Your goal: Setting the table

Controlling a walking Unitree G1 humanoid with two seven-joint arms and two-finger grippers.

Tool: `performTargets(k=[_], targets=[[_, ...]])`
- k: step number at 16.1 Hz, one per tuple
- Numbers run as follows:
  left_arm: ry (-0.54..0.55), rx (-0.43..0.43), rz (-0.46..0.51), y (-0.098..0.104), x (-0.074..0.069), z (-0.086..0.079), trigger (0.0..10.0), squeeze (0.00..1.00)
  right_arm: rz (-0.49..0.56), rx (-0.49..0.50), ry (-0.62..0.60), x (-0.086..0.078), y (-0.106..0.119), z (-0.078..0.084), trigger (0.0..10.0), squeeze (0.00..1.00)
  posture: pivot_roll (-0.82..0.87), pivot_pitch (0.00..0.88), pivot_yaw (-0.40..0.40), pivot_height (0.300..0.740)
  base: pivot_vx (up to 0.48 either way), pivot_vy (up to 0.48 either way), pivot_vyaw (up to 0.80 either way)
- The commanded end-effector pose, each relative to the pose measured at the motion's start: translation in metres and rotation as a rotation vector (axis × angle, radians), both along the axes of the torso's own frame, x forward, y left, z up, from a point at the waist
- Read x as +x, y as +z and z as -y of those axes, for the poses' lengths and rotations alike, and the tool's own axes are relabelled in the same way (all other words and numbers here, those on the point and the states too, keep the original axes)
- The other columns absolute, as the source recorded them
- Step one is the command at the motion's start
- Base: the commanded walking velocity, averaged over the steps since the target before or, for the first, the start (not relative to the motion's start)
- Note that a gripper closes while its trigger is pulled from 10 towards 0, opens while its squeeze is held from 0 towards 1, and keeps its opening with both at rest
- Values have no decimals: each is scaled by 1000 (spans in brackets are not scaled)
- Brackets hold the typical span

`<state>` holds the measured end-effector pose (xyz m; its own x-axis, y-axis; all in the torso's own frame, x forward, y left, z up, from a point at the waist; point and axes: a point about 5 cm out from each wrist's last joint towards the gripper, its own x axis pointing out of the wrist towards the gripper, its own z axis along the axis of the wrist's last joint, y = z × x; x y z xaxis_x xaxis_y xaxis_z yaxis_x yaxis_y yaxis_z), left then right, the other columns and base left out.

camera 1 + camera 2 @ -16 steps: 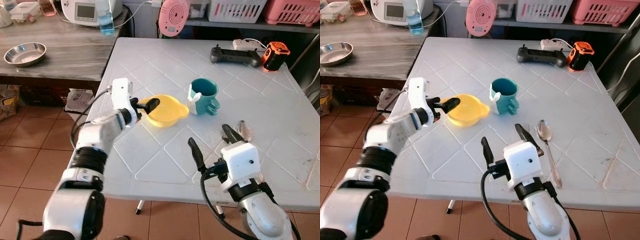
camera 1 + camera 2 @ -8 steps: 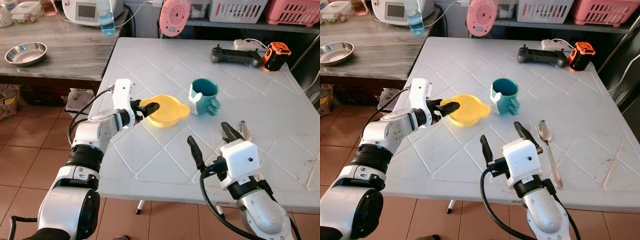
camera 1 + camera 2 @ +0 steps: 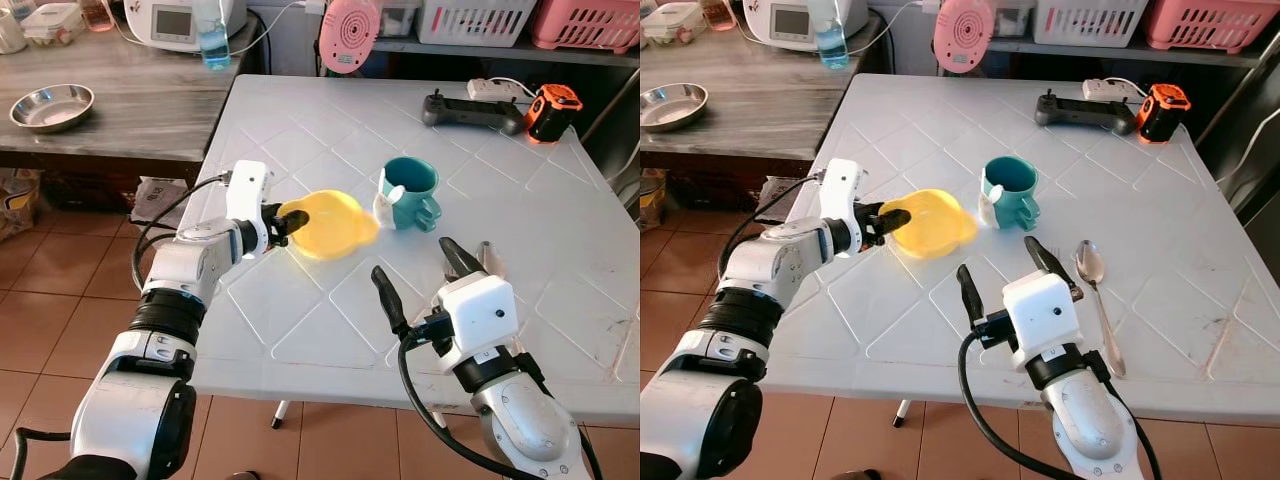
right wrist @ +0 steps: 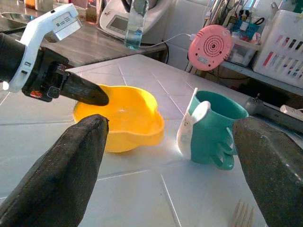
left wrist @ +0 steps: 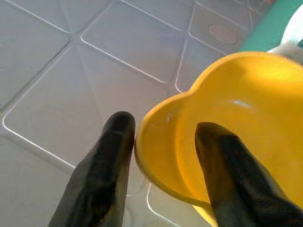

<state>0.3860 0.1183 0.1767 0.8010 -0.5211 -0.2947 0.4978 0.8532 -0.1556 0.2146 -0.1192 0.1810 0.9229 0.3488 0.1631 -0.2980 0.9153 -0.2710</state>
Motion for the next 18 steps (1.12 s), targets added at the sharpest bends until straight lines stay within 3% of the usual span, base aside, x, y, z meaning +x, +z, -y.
performTargets(k=[1, 10, 15, 16, 17, 18], targets=[[-2, 27, -1, -2, -2, -4, 0, 0, -1, -3, 1, 1, -1, 0, 10000, 0, 132, 139, -21, 740, 0, 0, 0], [134, 65, 2, -1, 0, -26, 0, 0, -17, 40, 25, 5, 0, 0, 10000, 0, 154, 141, -23, 740, 0, 0, 0], [107, 36, -13, 2, -3, -24, 0, 0, -21, 38, 34, 6, -1, -1, 10000, 0, 160, 142, -22, 740, 0, 0, 0], [107, 14, -9, 6, -3, -23, 3529, 0, -21, 38, 35, 6, -1, -1, 10000, 0, 160, 142, -22, 740, 0, 0, 0], [139, -26, 6, 13, 0, -24, 10000, 0, -21, 37, 34, 6, -1, -1, 10000, 0, 160, 142, -22, 740, 0, 0, 0], [142, -44, 4, 14, 0, -24, 10000, 0, -21, 37, 33, 6, -1, -1, 10000, 0, 160, 142, -22, 740, 0, 0, 0]])
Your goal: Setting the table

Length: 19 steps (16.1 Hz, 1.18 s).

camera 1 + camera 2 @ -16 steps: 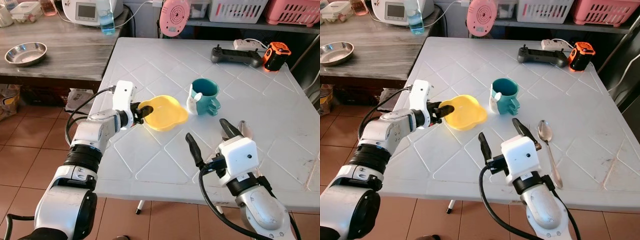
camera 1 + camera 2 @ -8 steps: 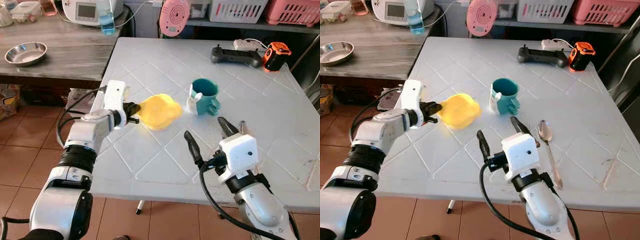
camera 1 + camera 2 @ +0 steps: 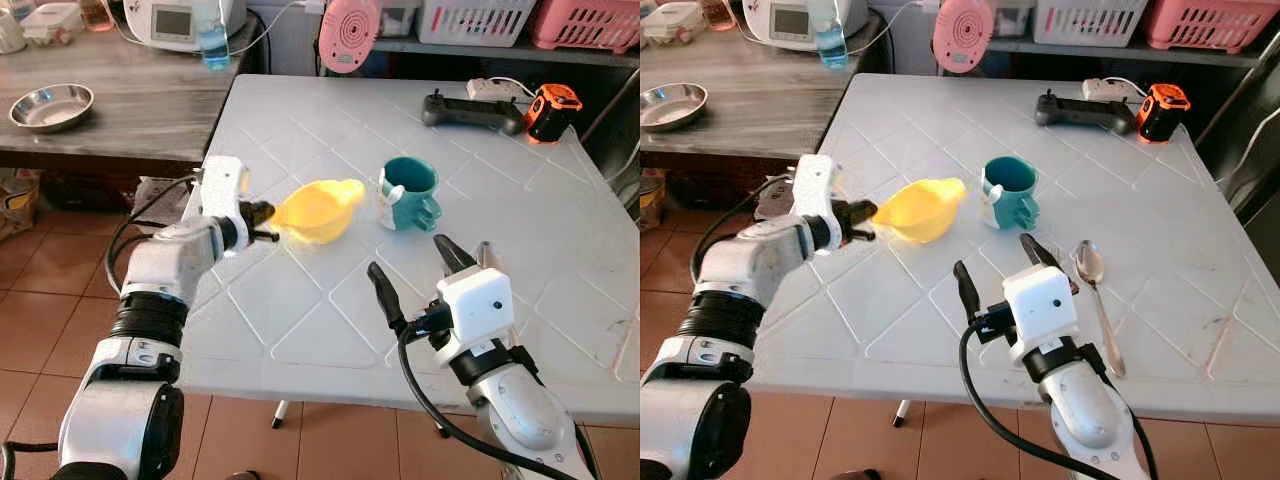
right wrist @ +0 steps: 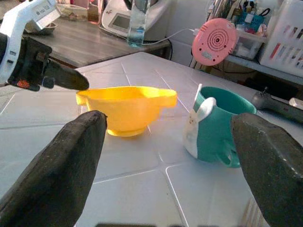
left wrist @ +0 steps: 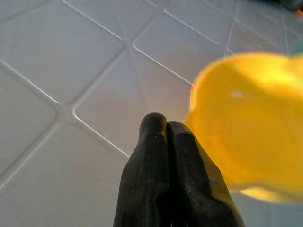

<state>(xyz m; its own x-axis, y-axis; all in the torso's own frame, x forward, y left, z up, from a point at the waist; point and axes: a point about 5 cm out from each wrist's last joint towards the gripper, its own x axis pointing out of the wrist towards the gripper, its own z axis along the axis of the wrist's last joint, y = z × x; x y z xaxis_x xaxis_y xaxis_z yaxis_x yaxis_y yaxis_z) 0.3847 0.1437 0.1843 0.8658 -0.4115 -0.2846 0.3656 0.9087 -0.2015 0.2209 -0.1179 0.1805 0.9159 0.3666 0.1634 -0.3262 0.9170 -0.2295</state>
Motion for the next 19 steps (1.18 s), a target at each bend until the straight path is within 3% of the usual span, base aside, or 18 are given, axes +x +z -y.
performTargets(k=[1, 4, 7, 10, 12, 15, 18, 19], targets=[[17, -29, 23, 14, 2, 0, 10000, 1000, -5, -5, 6, -1, -1, 0, 10000, 0, 161, 142, -24, 740, 0, 0, 0], [54, -89, 10, 28, 0, -3, 10000, 1000, -5, -6, 8, -1, -1, 0, 10000, 0, 168, 142, -24, 740, 0, 0, 0], [7, -81, -40, 16, -5, -6, 10000, 1000, -5, -8, 17, 1, -2, -2, 10000, 0, 176, 142, -25, 740, 0, 0, 0], [-68, -85, -54, 13, -4, 3, 10000, 1000, -4, -18, 30, 2, -3, -4, 10000, 0, 179, 141, -28, 740, 0, 0, 0], [-151, -47, -36, 13, -1, 16, 10000, 1000, -3, -25, 40, 2, -3, -5, 10000, 0, 176, 141, -31, 740, 0, 0, 0], [-184, 12, 21, 15, 6, 20, 10000, 1000, -3, -34, 45, 2, -3, -5, 10000, 0, 160, 139, -36, 740, 0, 0, 0], [-198, -16, 38, 20, 9, 22, 10000, 1000, -3, -43, 46, 1, -5, -5, 10000, 0, 145, 128, -32, 740, 0, 0, 0], [-217, -47, 104, 28, 10, 27, 10000, 1000, -3, -42, 45, 0, -5, -5, 10000, 0, 146, 128, -32, 740, 0, 0, 0]])
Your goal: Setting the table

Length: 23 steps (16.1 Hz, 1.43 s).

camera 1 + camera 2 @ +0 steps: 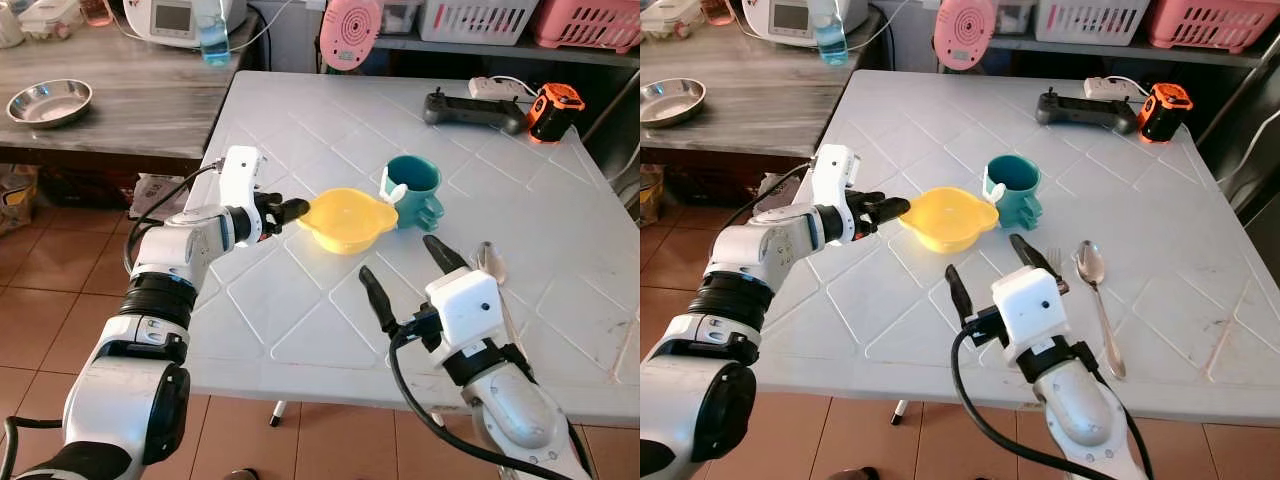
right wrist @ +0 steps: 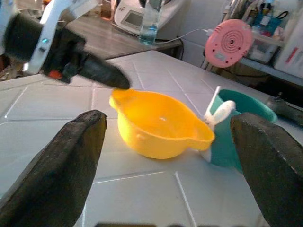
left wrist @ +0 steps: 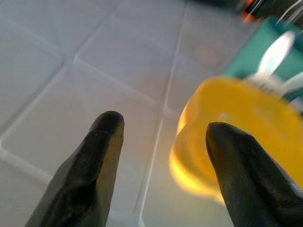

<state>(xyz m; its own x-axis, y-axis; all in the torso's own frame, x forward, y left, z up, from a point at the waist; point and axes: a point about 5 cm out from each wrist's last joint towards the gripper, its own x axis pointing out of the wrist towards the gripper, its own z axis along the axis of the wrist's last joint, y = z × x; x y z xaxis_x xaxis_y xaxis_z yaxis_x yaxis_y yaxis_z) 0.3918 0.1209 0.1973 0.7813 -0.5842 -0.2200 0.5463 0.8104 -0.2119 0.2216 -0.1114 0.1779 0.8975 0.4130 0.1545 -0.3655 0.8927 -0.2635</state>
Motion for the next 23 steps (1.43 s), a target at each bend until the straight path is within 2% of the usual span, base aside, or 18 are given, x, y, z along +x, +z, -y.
performTargets(k=[1, 3, 4, 8, 10, 14, 16, 19, 22, 23], targets=[[-26, -28, 106, 21, 3, 6, 10000, 1000, -9, -6, 0, -1, -3, 1, 10000, 0, 146, 128, -32, 740, 0, 0, 0], [-80, 49, 92, 14, 1, 9, 10000, 1000, -12, -9, 2, 0, -4, 0, 10000, 0, 148, 129, -33, 740, 0, 0, 0], [-99, 51, 48, 8, 0, 10, 10000, 1000, -11, -11, 5, 0, -3, 0, 10000, 0, 149, 131, -36, 740, 0, 0, 0], [-153, 56, 54, 13, 1, 19, 10000, 1000, -12, -11, 7, 1, -3, -1, 10000, 0, 153, 133, -37, 740, 0, 0, 0], [-161, 111, 53, 10, 3, 23, 10000, 1000, -11, -13, 13, 1, -3, -3, 10000, 0, 151, 133, -35, 740, 0, 0, 0], [-153, 143, 45, 8, 6, 22, 10000, 1000, -10, -13, 8, 0, -3, -3, 10000, 0, 143, 137, -26, 740, 0, 0, 0], [-169, 179, 25, -2, 5, 21, 10000, 1000, -12, -13, 5, -1, -3, -3, 10000, 0, 140, 142, -21, 740, 0, 0, 0], [-125, 179, 14, -7, 6, 14, 10000, 1000, -13, -11, 3, -2, -3, -3, 10000, 0, 137, 143, -22, 740, 0, 0, 0], [-148, 176, -21, -14, 4, 15, 10000, 1000, -14, -13, 6, -2, -4, -3, 10000, 0, 140, 141, -25, 740, 0, 0, 0], [-178, 149, -66, -18, 1, 18, 7137, 1000, -14, -16, 8, -1, -4, -3, 10000, 0, 141, 140, -27, 740, 0, 0, 0]])
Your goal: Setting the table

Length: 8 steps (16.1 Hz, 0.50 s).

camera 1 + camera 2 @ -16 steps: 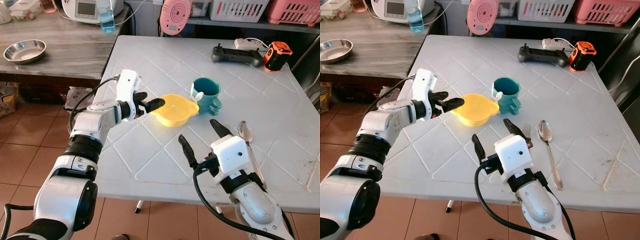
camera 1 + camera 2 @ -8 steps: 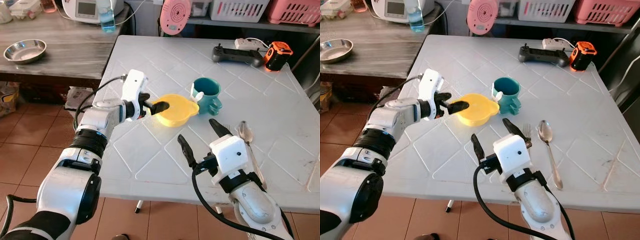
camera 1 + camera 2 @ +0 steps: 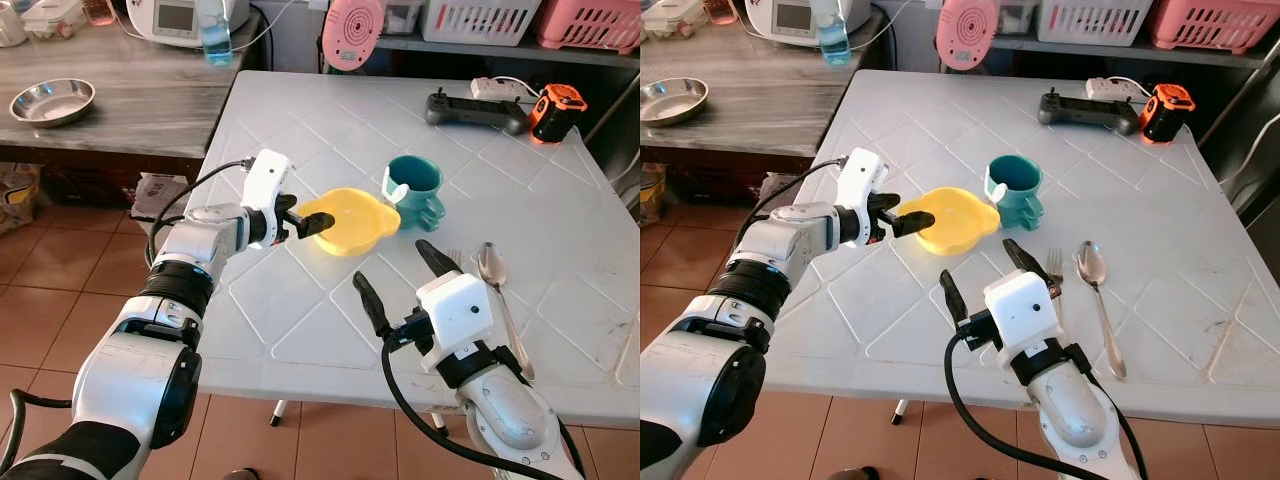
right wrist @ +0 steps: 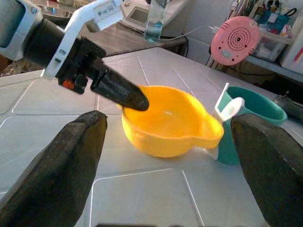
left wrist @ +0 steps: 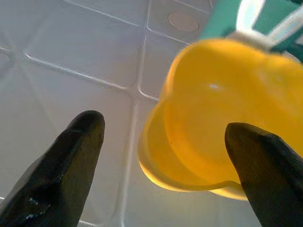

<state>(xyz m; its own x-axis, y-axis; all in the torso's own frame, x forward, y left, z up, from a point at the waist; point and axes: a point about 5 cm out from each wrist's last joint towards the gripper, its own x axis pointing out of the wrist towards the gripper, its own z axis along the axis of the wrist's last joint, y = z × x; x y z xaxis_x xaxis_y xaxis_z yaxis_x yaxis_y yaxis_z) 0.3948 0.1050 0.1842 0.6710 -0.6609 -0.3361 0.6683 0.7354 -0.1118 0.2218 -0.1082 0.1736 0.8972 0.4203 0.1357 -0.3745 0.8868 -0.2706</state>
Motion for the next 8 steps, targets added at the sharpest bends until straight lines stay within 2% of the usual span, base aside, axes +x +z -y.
performTargets(k=[1, 2, 8], targets=[[-10, -9, -55, -7, -2, 1, 314, 169, 0, -2, 4, -1, 0, 0, 10000, 0, 141, 140, -27, 740, 0, 0, 0], [-12, 1, -61, -9, -3, 0, 0, 0, 1, -3, 4, -1, 0, 0, 10000, 0, 143, 139, -27, 740, 0, 0, 0], [-48, -70, -115, -7, -5, 4, 0, 0, -5, -3, 4, -1, -2, -1, 10000, 0, 145, 143, -22, 740, 0, 0, 0]])
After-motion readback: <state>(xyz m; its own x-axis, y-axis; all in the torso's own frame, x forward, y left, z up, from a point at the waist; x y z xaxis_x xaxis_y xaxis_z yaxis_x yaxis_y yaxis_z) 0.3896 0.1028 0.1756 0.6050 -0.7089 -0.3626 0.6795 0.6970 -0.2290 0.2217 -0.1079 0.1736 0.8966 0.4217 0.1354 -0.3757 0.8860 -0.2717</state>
